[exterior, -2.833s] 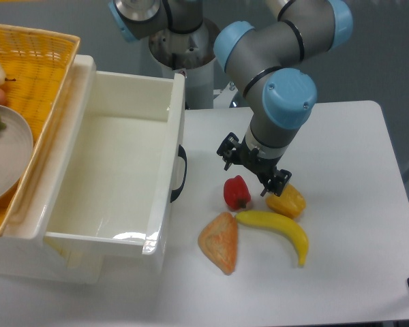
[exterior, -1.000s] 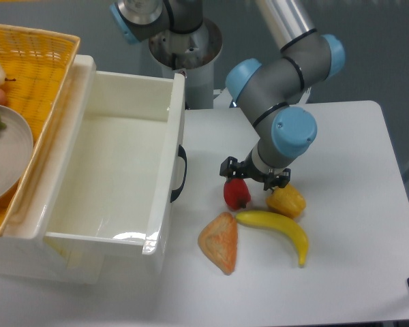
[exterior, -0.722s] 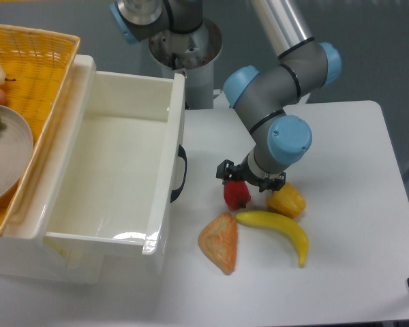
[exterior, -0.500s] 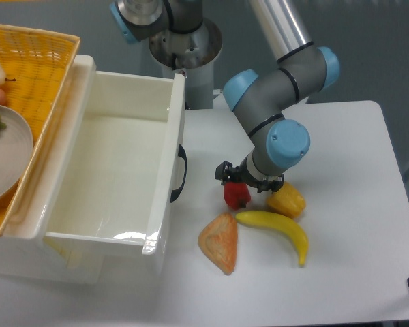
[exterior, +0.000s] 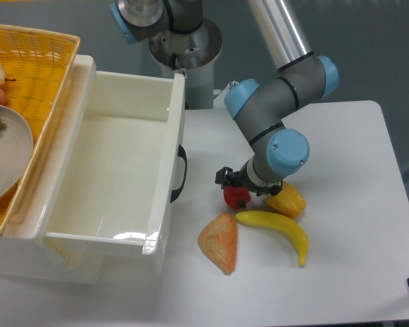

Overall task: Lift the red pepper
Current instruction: 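Lower the gripper down around the red bell pepper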

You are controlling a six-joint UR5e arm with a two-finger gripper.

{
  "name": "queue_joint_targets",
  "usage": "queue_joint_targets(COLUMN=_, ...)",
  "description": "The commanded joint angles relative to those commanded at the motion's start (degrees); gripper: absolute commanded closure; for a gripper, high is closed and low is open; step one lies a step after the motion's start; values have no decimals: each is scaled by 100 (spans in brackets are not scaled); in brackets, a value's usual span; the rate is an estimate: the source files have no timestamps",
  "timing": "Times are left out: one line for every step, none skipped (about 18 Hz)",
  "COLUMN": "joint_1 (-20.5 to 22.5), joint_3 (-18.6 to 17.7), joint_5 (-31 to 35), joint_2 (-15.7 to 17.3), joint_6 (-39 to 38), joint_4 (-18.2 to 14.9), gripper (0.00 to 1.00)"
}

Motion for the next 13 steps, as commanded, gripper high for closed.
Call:
queue_joint_targets(joint_1=0, joint_3=9, joint_5=0, joint_2=0, joint_6=-9, joint_4=0, gripper=0)
queue_joint_targets(joint_1=-9, joint_3=9, joint_5=0, joint_2=8, joint_6=-9, joint_4=9, gripper=0)
queue_joint_targets(joint_1=-9, joint_3=9, joint_5=0, joint_2=0, joint_6=-9, joint_4=9, gripper=0)
queue_joint_targets(joint_1=-9, joint_3=9, joint_5=0, joint_2=-9, joint_6=-9, joint_4=9, gripper=0)
queue_joint_targets(joint_1=-9, joint_3=9, joint_5=0, joint_2=-18, joint_6=-9, joint_4=18, gripper=0)
queue_joint_targets(joint_1=-9, joint_3=9, joint_5=0, joint_2=-35, joint_6=-9, joint_4=18, gripper=0)
queue_joint_targets(joint_1=-9, joint_3=9, joint_5=0, joint_2=-35, joint_6=-9, joint_4=18, gripper=0)
queue_joint_targets(joint_1=-9, joint_3=9, joint_5=0, joint_2=-35, joint_6=-9, joint_4=18, gripper=0)
queue_joint_targets(joint_1=-17, joint_3=9, joint_5=0, joint_2=-44, joint_6=-9, joint_4=18, gripper=0)
queue_joint_targets(joint_1=-18, joint_3=9, joint_5=9, joint_2=-44, joint_6=-9, joint_4=18, gripper=0)
queue_joint_targets(joint_1=-18, joint_3=9, joint_5=9, joint_2=-53, joint_6=-9, joint_4=18, gripper=0)
queue_joint_targets(joint_1=-18, joint_3=0, joint_5=9, joint_2=-53, joint_6=-9, joint_4=18, gripper=0)
queue_joint_targets(joint_1=-18, joint_3=0, joint_5=9, joint_2=-53, joint_6=-9, joint_4=18, gripper=0)
